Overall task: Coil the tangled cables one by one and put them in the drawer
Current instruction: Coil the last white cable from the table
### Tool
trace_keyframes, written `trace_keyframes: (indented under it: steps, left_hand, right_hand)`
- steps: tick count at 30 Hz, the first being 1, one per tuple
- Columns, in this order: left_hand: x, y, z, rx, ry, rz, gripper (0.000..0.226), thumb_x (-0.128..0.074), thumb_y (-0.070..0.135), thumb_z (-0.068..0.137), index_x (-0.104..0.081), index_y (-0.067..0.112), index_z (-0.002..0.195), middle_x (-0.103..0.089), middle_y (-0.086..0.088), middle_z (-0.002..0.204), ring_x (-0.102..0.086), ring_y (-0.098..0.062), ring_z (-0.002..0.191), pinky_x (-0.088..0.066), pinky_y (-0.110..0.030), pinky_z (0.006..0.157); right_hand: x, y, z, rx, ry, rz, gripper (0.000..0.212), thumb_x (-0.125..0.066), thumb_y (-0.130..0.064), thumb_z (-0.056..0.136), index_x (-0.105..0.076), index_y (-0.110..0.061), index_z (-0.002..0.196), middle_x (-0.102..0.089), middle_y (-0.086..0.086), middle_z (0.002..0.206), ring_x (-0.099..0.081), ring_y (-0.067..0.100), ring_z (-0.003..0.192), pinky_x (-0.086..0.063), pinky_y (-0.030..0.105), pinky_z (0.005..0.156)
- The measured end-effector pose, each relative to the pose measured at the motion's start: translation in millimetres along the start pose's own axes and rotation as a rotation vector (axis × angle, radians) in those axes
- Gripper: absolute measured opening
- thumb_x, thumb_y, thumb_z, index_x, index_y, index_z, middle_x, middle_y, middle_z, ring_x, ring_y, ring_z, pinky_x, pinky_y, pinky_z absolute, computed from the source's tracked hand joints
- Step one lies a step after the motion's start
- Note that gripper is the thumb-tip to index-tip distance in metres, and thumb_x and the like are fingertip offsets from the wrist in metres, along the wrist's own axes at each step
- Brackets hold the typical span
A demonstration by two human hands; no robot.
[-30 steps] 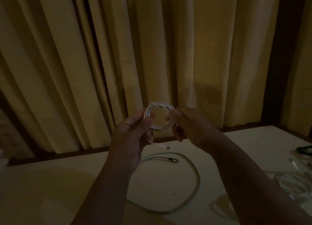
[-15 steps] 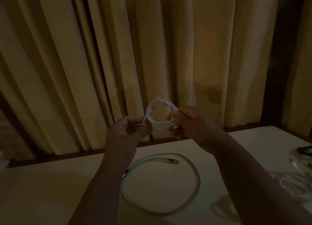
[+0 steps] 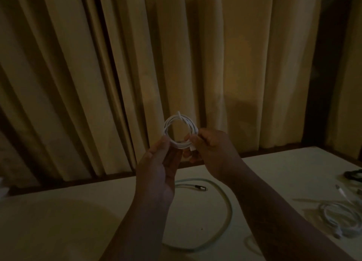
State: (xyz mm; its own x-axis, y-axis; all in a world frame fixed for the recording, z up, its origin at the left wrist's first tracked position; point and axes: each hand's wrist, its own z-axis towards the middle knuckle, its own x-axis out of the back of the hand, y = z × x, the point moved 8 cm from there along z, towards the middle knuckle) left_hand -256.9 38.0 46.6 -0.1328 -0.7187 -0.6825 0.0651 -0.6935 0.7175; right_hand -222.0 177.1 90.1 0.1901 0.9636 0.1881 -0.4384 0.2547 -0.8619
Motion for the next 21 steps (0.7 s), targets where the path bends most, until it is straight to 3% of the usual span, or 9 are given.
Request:
trace_keyframes:
  steps: [3,5,8,10,14,16,19,21]
  left_hand:
    - [-1.3,1.6,-2.2,-0.047,0.005,0.011,0.033,-0.074,0.013,0.075,-0.066,0.002,0.105,-0.077,-0.014,0.095,-0.075,-0.021,0.087,-0.062,-0.028,0.069]
    - [-2.0,1.0,-3.2,-0.054,0.016,-0.001,0.037,-0.073,0.012,0.078,-0.064,-0.004,0.111,-0.076,-0.016,0.097,-0.075,-0.023,0.086,-0.063,-0.033,0.072]
    - [-1.2,-1.9,-4.5,-0.034,0.046,-0.024,0.033,-0.065,0.007,0.09,-0.06,-0.008,0.12,-0.075,-0.019,0.097,-0.076,-0.024,0.08,-0.062,-0.033,0.06]
    - [0.6,-2.5,-4.8,-0.04,0.064,-0.015,0.033,-0.061,0.006,0.094,-0.058,-0.007,0.124,-0.074,-0.022,0.102,-0.076,-0.025,0.078,-0.059,-0.033,0.056]
    - [4.7,-0.5,-3.2,-0.094,0.087,0.03,0.036,-0.063,0.014,0.093,-0.06,0.006,0.127,-0.072,-0.019,0.114,-0.073,-0.034,0.097,-0.058,-0.052,0.079]
    - [3.9,0.8,-2.6,-0.1,0.069,0.074,0.023,-0.061,0.015,0.095,-0.066,0.01,0.118,-0.075,-0.014,0.107,-0.072,-0.031,0.093,-0.056,-0.05,0.077]
    - [0.5,-2.0,-1.4,-0.057,0.021,0.11,0.012,-0.057,0.013,0.099,-0.068,0.015,0.102,-0.076,-0.007,0.091,-0.071,-0.022,0.08,-0.054,-0.036,0.063]
    - [-1.9,-1.2,-0.7,-0.031,-0.012,0.143,0.01,-0.057,0.011,0.098,-0.065,0.013,0.102,-0.077,-0.007,0.089,-0.073,-0.023,0.08,-0.057,-0.036,0.06]
  right_hand:
    - [-4.6,-1.5,-1.0,0.016,-0.017,-0.035,0.021,-0.051,-0.018,0.104,-0.067,-0.011,0.093,-0.071,0.003,0.085,-0.073,0.011,0.077,-0.062,0.028,0.069]
    - [-8.7,-1.4,-1.4,0.033,-0.02,-0.069,0.021,-0.051,-0.018,0.104,-0.067,-0.007,0.095,-0.071,0.005,0.086,-0.073,0.013,0.078,-0.062,0.029,0.069]
    - [-11.0,4.7,-0.3,0.041,0.006,-0.166,0.022,-0.051,-0.024,0.104,-0.066,-0.01,0.095,-0.07,0.007,0.086,-0.072,0.02,0.08,-0.062,0.046,0.075]
    - [-13.0,9.5,0.1,0.024,0.012,-0.166,0.022,-0.05,-0.024,0.104,-0.066,-0.012,0.095,-0.069,0.006,0.087,-0.071,0.021,0.082,-0.061,0.05,0.077]
    - [-21.1,14.6,-0.5,-0.007,-0.006,-0.071,0.022,-0.046,-0.019,0.106,-0.067,-0.015,0.098,-0.07,-0.001,0.087,-0.072,0.01,0.078,-0.061,0.032,0.071]
    - [-22.8,16.4,-1.3,-0.03,-0.004,-0.004,0.025,-0.045,-0.017,0.107,-0.066,-0.015,0.094,-0.07,0.0,0.085,-0.071,0.009,0.073,-0.057,0.025,0.065]
    - [-18.9,22.1,1.3,-0.069,0.014,0.111,0.03,-0.043,-0.017,0.108,-0.068,-0.004,0.099,-0.072,0.016,0.089,-0.072,0.019,0.072,-0.056,0.028,0.064]
    - [-15.0,25.2,2.3,-0.102,0.022,0.187,0.03,-0.044,-0.017,0.107,-0.069,-0.002,0.101,-0.073,0.017,0.091,-0.074,0.023,0.075,-0.056,0.028,0.063]
